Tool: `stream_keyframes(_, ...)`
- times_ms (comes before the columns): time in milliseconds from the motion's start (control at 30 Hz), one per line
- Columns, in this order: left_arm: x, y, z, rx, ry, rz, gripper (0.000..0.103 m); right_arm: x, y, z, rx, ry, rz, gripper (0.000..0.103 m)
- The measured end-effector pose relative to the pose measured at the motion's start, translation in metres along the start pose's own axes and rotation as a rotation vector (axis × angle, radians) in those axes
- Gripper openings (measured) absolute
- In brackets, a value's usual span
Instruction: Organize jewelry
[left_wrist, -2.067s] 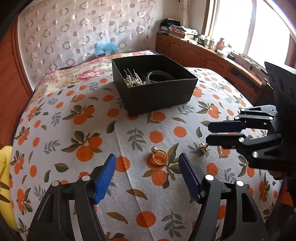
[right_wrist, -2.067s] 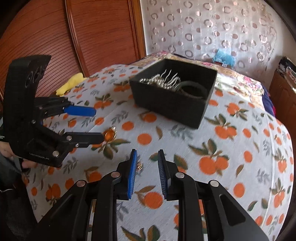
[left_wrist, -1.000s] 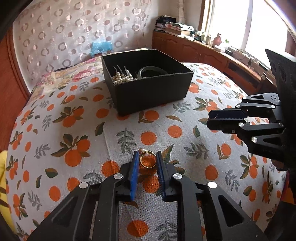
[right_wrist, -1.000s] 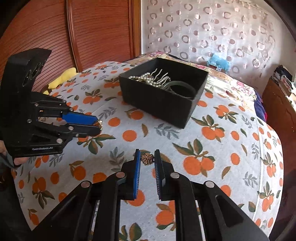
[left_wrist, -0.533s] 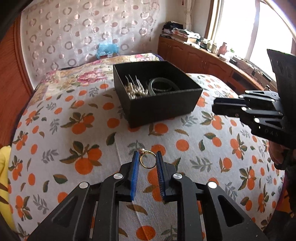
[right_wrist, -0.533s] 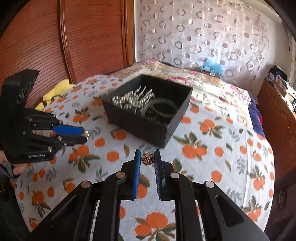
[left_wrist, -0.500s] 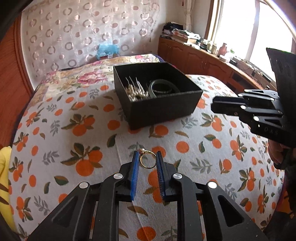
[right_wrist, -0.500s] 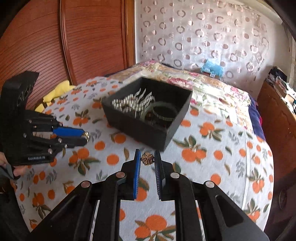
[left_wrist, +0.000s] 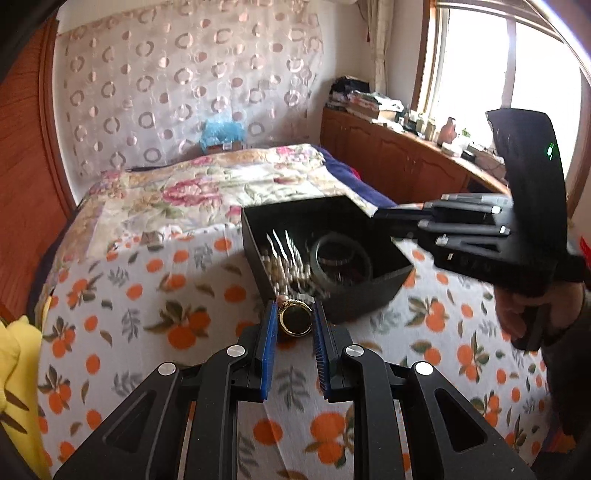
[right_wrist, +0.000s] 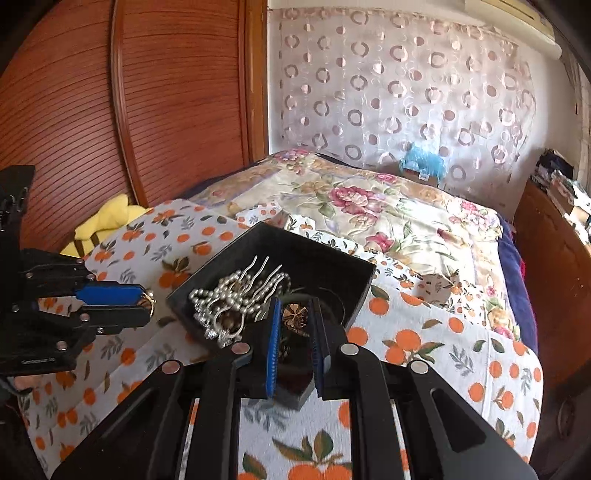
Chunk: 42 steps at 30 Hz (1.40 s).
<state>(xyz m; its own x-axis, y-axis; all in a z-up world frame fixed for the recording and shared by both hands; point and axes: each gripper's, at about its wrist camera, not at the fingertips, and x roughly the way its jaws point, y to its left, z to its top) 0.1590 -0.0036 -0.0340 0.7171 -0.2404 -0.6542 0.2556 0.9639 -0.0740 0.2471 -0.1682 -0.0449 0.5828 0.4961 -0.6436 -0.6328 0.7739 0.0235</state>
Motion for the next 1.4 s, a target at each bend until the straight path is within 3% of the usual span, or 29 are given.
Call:
stream_keyframes(167, 0.006, -0.002, 0.016, 0.023, -0.016, 0.004, 0.017, 0.007, 0.001, 0.001, 0.011, 0.006, 0.017, 0.017)
stream_keyframes(300, 0.016, -0.009, 0.032, 0.037, -0.031, 0.003, 0.017, 0.008, -0.002, 0.001, 0.022, 0.008, 0.007, 0.029)
stream_keyframes(933, 0.089, -0.016, 0.074, 0.079, 0.059, -0.011, 0.017, -0.019, -0.03, -0.02, 0.11, -0.008, -0.078, 0.029)
stream_keyframes(1100, 0.091, -0.017, 0.078, 0.079, 0.06, 0.003, 0.018, -0.024, -0.033, -0.024, 0.131, -0.014, -0.089, 0.029)
stream_keyframes(1233, 0.085, -0.013, 0.076, 0.065, 0.051, 0.019, 0.033, -0.03, -0.033, -0.025, 0.135, -0.022, -0.096, 0.029)
stream_keyframes(1333, 0.079, -0.009, 0.071, 0.054, 0.052, 0.029, 0.035, -0.032, -0.032, -0.026, 0.139, -0.027, -0.1, 0.029)
stream_keyframes(1400, 0.071, -0.008, 0.065, 0.045, 0.048, 0.038, 0.042, -0.035, -0.03, -0.028, 0.139, -0.032, -0.103, 0.029)
